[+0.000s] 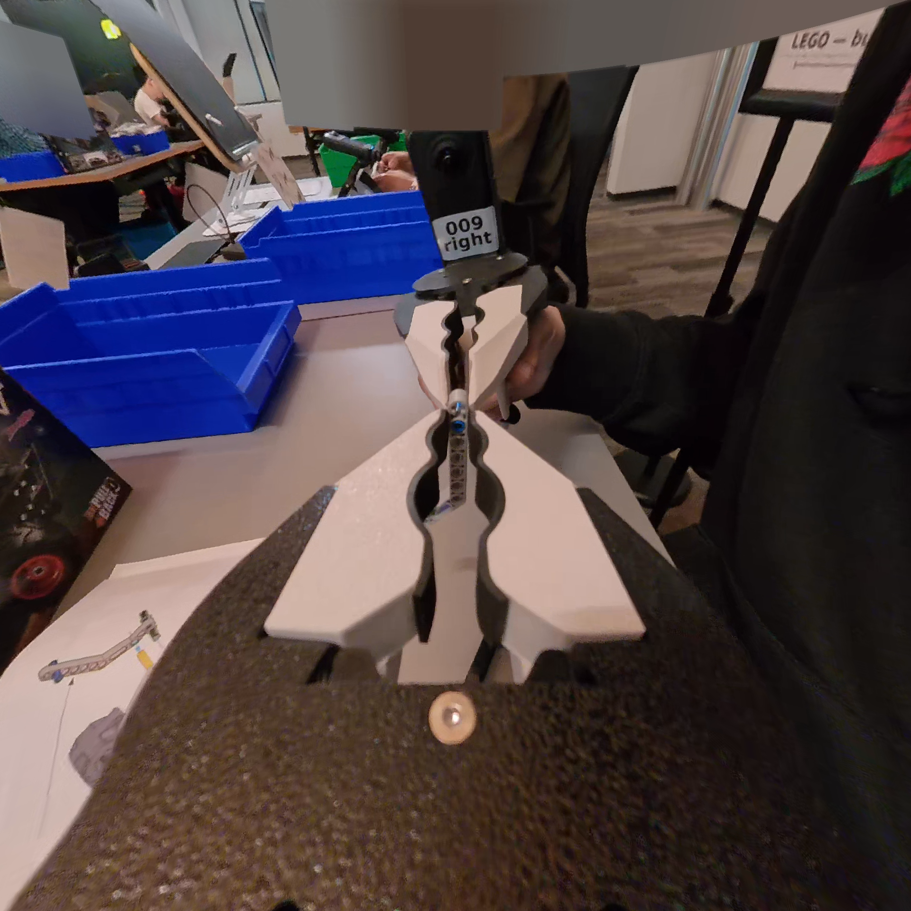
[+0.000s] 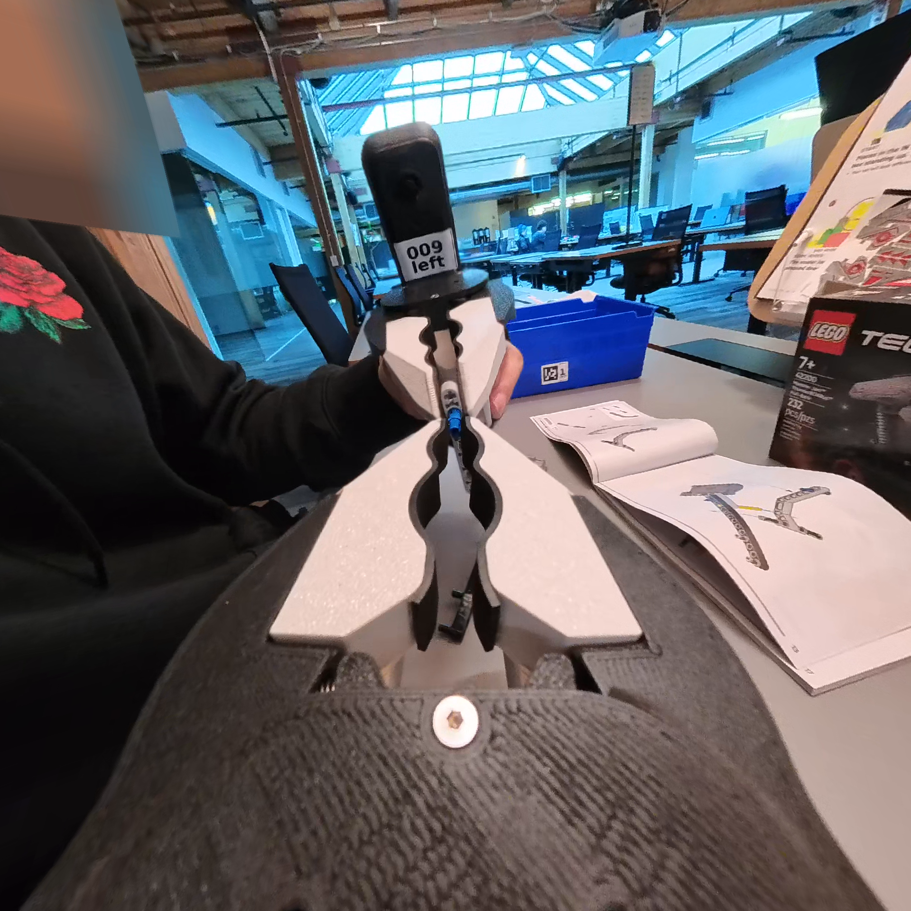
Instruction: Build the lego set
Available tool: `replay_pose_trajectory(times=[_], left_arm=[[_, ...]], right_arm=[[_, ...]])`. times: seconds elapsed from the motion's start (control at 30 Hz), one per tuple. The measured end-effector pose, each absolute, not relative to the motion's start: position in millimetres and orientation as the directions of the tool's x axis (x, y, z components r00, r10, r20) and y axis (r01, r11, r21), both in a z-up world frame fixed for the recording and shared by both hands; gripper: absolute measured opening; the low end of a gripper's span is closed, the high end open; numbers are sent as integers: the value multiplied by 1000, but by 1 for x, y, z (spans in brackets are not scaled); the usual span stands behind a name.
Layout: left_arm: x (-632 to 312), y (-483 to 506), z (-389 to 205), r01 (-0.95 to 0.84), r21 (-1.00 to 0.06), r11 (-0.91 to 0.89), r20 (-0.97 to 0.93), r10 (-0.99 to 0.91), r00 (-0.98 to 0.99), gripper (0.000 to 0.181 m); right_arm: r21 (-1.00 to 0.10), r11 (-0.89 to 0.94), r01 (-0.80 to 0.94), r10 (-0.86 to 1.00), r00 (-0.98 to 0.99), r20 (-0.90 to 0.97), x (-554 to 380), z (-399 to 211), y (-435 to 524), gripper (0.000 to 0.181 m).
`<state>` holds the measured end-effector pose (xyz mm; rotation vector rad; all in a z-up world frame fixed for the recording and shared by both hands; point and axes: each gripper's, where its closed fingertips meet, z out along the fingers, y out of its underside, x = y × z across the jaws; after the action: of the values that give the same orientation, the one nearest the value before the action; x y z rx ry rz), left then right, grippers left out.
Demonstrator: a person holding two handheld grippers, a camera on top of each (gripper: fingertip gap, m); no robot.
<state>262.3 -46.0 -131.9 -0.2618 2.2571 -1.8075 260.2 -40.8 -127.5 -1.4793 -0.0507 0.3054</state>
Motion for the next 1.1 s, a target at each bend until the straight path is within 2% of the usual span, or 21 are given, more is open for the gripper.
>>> replay_pose_trajectory(times=[0.37,0.7,0.93,1.1], left_arm=[[270,-46,-142,-27,-939,343,-88,-314,-945,5],[271,-40,-128,-27,-972,233,-52,-325,-944,5],[268,-44,-131,-20,-966,258,-61,-302,-951,5],[268,-45,-131,-20,-964,266,-62,-297,-953,5]], right_arm=[[-986,13,-164,178,971,-159,267,-135,-40,2],[-980,144,-134,133,984,-115,276,-116,-51,0],[-989,103,-108,144,985,-92,270,-122,-49,4],[-989,105,-107,147,985,-91,269,-122,-47,0]])
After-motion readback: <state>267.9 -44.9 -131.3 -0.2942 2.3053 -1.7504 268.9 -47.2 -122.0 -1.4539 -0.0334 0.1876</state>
